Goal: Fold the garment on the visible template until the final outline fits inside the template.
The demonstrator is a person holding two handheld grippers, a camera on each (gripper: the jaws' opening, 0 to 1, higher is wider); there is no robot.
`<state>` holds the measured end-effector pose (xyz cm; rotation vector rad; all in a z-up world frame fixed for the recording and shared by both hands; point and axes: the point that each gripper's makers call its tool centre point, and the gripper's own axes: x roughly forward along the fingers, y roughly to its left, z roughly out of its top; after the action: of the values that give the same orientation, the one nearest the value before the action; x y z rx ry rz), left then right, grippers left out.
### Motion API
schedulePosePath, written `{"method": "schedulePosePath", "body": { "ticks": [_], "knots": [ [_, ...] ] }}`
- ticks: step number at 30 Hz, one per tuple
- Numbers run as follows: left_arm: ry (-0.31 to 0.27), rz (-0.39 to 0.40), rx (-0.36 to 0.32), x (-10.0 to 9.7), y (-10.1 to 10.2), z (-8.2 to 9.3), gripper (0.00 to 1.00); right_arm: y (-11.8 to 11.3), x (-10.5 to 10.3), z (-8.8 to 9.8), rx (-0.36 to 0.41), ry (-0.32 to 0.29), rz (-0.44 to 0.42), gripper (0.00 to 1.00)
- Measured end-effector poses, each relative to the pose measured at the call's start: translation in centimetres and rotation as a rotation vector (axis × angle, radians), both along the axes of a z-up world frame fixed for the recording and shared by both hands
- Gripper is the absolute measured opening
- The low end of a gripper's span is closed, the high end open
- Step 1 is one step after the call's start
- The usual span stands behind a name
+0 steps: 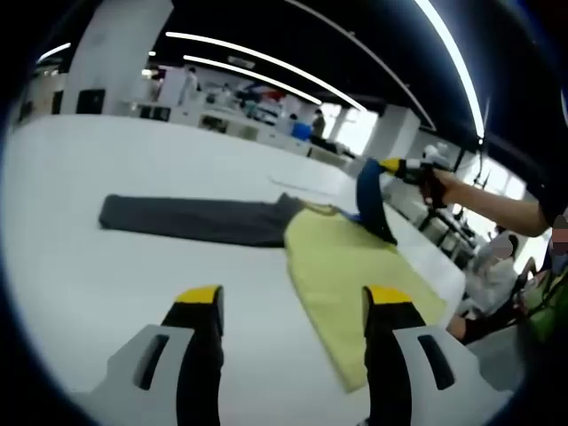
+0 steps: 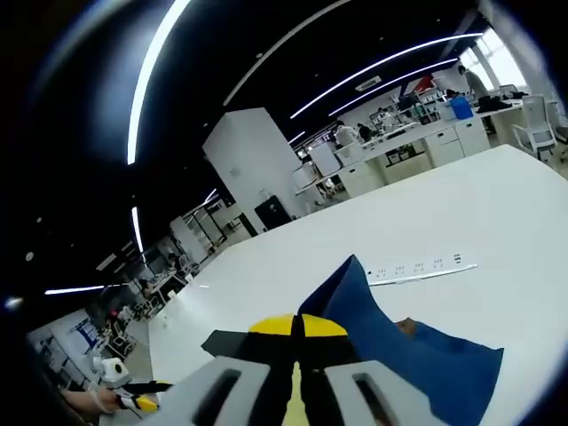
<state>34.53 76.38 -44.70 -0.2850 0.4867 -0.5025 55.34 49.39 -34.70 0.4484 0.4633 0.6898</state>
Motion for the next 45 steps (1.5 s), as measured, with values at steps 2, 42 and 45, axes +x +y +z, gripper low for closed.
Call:
{"method": "schedulePosePath", "body": {
  "ticks": [2, 42, 45],
  "knots": [
    [0.003, -0.001, -0.001, -0.1, 0.0, -0.1, 0.59, 2.0, 0.1, -0.9, -0.016, 0.001, 0.037, 0.00],
    [0.049, 0.041, -0.010, -0.1, 2.0, -1.3, 0.58, 11.1, -0.6, -16.6, -0.293, 0.176, 0.233, 0.00],
    [0.047, 0.042, -0.012, -0.1, 2.0, -1.3, 0.58, 11.0, -0.7, -16.5, -0.310, 0.151, 0.239, 0.11]
  ]
}}
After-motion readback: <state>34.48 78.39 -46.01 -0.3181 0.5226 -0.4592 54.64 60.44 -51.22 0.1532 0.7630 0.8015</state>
